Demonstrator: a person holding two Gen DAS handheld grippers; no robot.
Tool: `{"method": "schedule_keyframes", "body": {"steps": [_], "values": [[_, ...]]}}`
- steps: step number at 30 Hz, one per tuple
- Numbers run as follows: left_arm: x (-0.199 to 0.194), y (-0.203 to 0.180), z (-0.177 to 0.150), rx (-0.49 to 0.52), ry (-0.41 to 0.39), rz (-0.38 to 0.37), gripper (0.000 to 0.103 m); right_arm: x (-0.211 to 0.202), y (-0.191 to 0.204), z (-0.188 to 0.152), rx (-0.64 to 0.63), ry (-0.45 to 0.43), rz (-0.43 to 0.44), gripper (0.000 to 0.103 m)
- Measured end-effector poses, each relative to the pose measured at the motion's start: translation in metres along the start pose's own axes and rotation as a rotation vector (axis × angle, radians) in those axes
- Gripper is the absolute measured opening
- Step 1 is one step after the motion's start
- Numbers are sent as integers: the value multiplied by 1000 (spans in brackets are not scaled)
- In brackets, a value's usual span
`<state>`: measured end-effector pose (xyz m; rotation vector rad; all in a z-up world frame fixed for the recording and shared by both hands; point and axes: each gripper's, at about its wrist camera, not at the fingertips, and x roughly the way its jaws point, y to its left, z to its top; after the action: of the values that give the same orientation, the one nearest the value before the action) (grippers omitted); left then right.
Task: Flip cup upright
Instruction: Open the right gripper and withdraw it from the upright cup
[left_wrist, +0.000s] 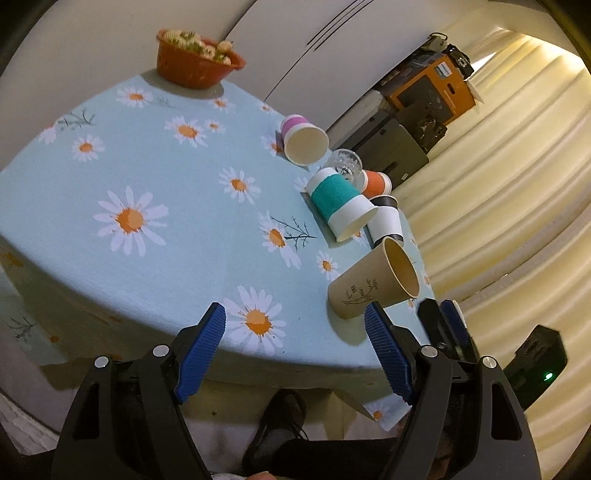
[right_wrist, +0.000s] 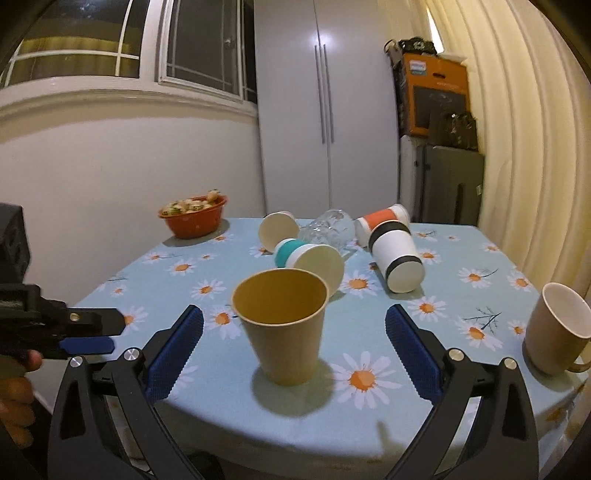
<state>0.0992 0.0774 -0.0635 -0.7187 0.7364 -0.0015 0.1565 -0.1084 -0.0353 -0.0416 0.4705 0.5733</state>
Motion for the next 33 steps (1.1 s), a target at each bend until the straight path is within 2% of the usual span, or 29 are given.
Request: {"method": "schedule_keyframes", "body": {"steps": [1,4,8,10,13,17,21,22,24,28,33], "values": [[-2,-2,-1,12,-3,8,81,-4,-1,2,8,-1,16,98],[-12,-10,-7,68,-31,32,87,-23,-5,12,28,-18,27,98],[-24,-19,-16,122,-48,4,90,-55,-8,28,19,-39,29,98],[-33,-28,-23,174,-76,0,96,-71,-12,37,27,-42,40,98],[-49,-47,-33,286,-156,8,96,-97,-19,48,44,-37,60,98],[-70,-71,-45,396,-203,-13,96,-120,-28,57,71,-5,89,98],[-93,-95,-59,503,-235,4,96,-149,-28,60,45,-36,89,98],[-100,-101,-64,535,-248,28,96,-155,-28,60,36,-44,90,98],[-111,-110,-72,576,-281,62,96,-170,-27,57,19,-61,96,98],[-128,-120,-85,633,-293,64,96,-188,-28,53,-14,-84,104,98],[-130,-124,-102,689,-324,109,96,-202,-35,43,-52,-102,87,98]]}}
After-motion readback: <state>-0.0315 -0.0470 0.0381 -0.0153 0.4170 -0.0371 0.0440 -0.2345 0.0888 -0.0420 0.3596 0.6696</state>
